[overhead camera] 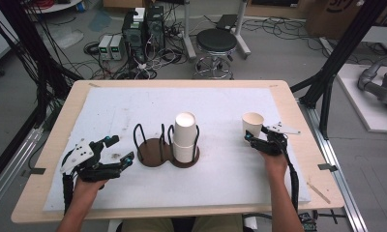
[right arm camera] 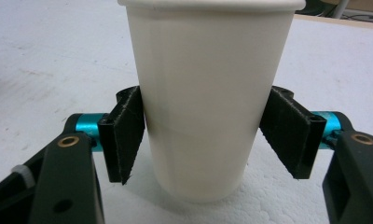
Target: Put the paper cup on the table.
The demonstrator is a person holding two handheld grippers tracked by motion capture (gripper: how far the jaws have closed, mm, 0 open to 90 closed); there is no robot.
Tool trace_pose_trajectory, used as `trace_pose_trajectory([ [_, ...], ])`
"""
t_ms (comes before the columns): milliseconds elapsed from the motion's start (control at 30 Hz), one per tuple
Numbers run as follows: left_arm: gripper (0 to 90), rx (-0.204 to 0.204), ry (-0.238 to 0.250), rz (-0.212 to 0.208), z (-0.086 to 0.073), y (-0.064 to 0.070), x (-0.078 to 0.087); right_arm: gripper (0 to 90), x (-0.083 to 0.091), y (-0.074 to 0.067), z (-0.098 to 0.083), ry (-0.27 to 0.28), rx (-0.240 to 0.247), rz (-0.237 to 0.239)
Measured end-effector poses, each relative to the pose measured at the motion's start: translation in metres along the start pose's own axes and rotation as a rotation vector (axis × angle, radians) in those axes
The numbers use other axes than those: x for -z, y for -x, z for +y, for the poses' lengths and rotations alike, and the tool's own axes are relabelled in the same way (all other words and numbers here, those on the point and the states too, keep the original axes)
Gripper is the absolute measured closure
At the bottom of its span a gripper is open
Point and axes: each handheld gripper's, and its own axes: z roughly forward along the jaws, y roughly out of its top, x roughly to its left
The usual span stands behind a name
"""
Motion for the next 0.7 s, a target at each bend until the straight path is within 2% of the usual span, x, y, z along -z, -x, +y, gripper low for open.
trace_pose_trajectory([
  [133,17.2,-0.004,-0.002,0.001,0.0,0.0,0.0,32.5,0.002,0.001,-0.001,-0.02,0.017,0.0],
  [300,17.3,-0.003,-0.008,0.0,0.0,0.0,0.0,32.2,0.006,0.001,0.0,-0.051,0.065,0.002],
  [400,17.4,-0.005,-0.009,-0.002,0.0,0.001,-0.001,30.6,0.007,0.001,0.0,-0.072,0.057,0.02],
  [567,17.4,0.001,-0.01,-0.006,0.0,0.0,-0.001,25.9,0.009,0.0,0.0,-0.11,0.07,0.019],
  [633,17.4,0.011,-0.005,-0.008,0.0,0.0,-0.001,21.0,0.01,0.001,-0.001,-0.128,0.057,0.02],
  [700,17.4,0.018,-0.003,-0.005,0.0,-0.001,-0.001,20.9,0.012,0.002,-0.002,-0.14,0.034,0.041],
])
